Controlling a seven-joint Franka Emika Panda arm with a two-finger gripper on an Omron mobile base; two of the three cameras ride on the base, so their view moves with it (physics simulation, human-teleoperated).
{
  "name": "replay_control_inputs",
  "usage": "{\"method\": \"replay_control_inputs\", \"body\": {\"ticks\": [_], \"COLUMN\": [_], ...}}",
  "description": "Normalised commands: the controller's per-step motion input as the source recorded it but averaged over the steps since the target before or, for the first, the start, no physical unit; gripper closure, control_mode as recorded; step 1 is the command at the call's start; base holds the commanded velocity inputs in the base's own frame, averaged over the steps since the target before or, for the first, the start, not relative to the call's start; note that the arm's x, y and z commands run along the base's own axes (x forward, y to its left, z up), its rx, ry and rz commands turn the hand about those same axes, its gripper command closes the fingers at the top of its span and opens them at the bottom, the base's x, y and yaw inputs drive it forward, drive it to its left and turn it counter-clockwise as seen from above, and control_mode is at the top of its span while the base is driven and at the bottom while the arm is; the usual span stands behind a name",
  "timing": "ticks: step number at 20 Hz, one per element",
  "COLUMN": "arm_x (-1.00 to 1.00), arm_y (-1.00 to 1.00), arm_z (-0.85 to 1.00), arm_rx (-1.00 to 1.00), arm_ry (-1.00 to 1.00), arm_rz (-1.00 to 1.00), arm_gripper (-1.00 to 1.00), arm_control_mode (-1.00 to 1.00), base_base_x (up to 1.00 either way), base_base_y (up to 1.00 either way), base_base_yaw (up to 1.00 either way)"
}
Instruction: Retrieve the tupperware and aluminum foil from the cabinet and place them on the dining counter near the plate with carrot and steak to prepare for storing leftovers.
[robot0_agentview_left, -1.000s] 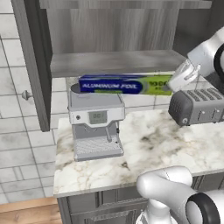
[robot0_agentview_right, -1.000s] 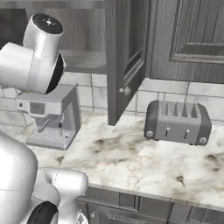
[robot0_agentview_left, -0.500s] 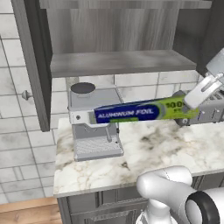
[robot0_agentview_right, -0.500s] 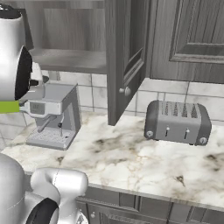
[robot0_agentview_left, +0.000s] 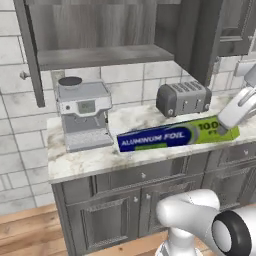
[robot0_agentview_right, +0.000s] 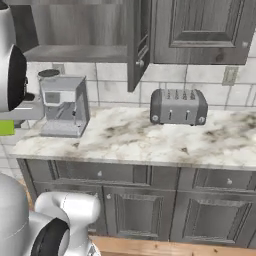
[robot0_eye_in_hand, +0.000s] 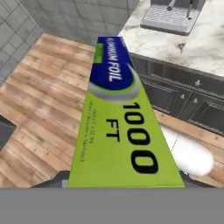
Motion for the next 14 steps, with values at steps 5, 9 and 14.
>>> {"method": "replay_control_inputs", "body": {"ticks": [5, 9, 14], "arm_x": [0.0, 0.0, 0.0], "arm_y": [0.0, 0.0, 0.0], "arm_z": [0.0, 0.0, 0.0], "arm_rx": [0.0, 0.0, 0.0], "arm_ry": [0.0, 0.0, 0.0], "arm_rz": [0.0, 0.0, 0.0], "arm_gripper": [1.0, 1.0, 1.0], "arm_control_mode": [1.0, 1.0, 1.0], "base_base_x": [-0.7, -0.09, 0.0], "base_base_y": [-0.59, -0.86, -0.85], "base_base_yaw": [-0.62, -0.73, -0.79]}}
